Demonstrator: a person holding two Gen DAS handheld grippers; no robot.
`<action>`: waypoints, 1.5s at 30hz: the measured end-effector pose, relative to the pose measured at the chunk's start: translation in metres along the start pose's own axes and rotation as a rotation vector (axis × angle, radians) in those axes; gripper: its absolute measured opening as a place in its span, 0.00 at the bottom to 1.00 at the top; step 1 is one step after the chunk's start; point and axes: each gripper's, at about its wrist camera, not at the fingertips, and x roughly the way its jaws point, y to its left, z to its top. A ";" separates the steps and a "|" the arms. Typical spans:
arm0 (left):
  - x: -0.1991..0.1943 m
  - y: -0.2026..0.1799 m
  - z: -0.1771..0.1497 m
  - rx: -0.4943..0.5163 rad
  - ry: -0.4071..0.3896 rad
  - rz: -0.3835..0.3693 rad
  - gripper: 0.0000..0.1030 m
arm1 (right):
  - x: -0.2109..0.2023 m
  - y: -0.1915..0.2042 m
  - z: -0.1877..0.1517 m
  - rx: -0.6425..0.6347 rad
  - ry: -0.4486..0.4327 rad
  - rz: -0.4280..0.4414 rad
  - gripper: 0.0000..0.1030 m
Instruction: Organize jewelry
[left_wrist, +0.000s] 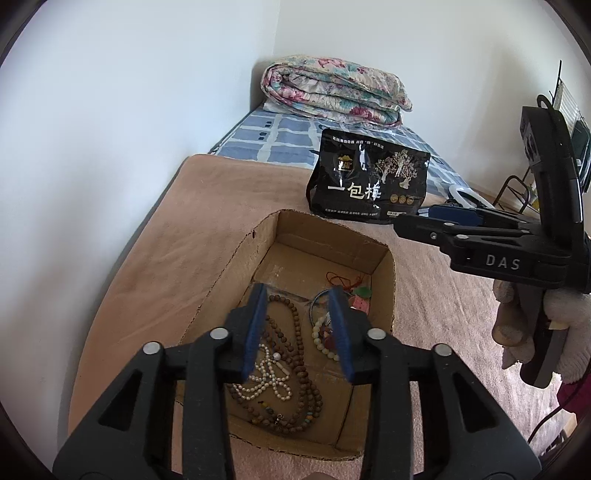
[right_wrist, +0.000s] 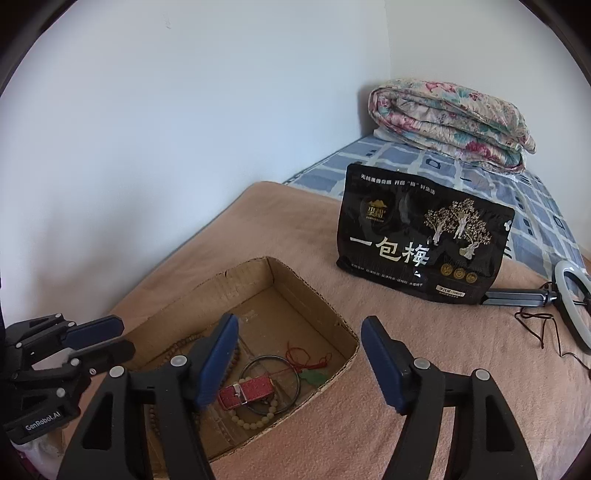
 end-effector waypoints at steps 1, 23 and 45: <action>-0.002 -0.001 0.000 0.002 -0.002 -0.001 0.34 | -0.002 0.000 0.000 0.001 -0.002 0.002 0.69; -0.073 -0.051 0.004 0.060 -0.087 -0.009 0.34 | -0.112 -0.013 -0.025 0.033 -0.073 -0.028 0.73; -0.126 -0.112 -0.024 0.111 -0.150 0.026 0.77 | -0.196 -0.032 -0.100 0.046 -0.124 -0.127 0.92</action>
